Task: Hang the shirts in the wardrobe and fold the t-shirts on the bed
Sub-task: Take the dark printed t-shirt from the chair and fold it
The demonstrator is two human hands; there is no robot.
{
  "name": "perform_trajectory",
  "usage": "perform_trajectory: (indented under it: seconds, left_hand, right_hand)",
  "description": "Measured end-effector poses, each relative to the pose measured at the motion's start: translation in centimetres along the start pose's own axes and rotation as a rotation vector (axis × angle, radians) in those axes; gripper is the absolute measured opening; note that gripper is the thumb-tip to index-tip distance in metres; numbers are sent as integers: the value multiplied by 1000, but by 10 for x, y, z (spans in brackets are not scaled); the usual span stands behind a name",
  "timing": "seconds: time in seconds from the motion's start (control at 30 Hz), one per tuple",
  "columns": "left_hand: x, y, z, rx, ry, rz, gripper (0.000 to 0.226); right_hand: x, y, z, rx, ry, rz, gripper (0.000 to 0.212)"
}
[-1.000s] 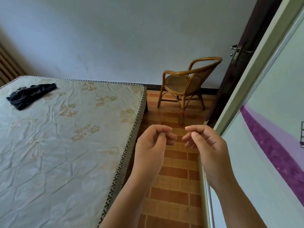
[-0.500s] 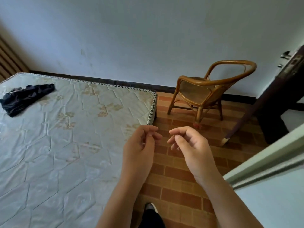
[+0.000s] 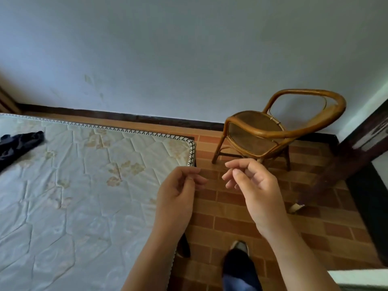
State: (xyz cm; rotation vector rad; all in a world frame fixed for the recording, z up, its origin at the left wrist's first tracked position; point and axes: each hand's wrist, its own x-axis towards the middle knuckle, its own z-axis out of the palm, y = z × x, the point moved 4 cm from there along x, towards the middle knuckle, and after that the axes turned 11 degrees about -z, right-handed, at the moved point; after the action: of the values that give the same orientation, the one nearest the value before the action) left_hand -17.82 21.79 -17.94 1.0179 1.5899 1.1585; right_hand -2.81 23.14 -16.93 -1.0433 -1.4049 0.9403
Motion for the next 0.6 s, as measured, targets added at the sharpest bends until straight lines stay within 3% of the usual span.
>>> perform_trajectory:
  seconds: [0.37, 0.47, 0.6]
  left_hand:
    - [200, 96, 146, 36, -18, 124, 29]
    - [244, 107, 153, 39, 62, 150, 30]
    - [289, 104, 150, -40, 135, 42, 34]
  right_hand:
    - [227, 66, -101, 12, 35, -37, 21]
    - [277, 82, -112, -13, 28, -32, 20]
    - [325, 109, -103, 7, -1, 19, 20]
